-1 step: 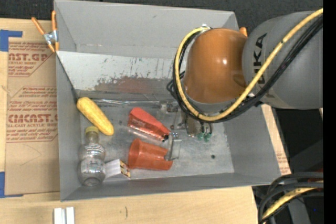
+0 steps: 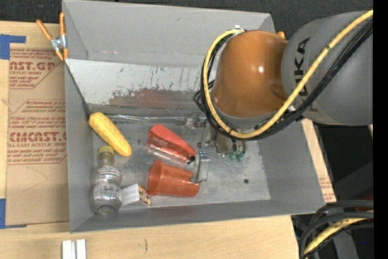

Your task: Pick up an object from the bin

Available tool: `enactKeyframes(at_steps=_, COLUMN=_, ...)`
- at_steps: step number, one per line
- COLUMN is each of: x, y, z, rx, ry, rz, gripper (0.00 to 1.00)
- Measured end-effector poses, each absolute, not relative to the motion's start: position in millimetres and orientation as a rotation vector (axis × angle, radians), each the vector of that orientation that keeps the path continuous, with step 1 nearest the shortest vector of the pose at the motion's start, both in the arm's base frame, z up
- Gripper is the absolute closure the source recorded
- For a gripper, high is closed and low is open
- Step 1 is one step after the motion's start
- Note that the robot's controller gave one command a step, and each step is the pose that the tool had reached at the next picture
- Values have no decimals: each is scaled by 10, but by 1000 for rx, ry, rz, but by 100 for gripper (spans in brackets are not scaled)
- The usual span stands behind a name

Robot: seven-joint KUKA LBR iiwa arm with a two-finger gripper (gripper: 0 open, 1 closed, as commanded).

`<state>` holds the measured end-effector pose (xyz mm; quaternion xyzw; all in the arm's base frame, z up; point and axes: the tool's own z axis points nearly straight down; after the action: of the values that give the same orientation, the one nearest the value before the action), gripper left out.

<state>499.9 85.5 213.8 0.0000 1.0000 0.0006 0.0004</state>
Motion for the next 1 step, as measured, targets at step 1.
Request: enactKeyframes(at_steps=1, x=4900, y=896, z=1310, rx=159, ry=3138, rz=3, gripper=0)
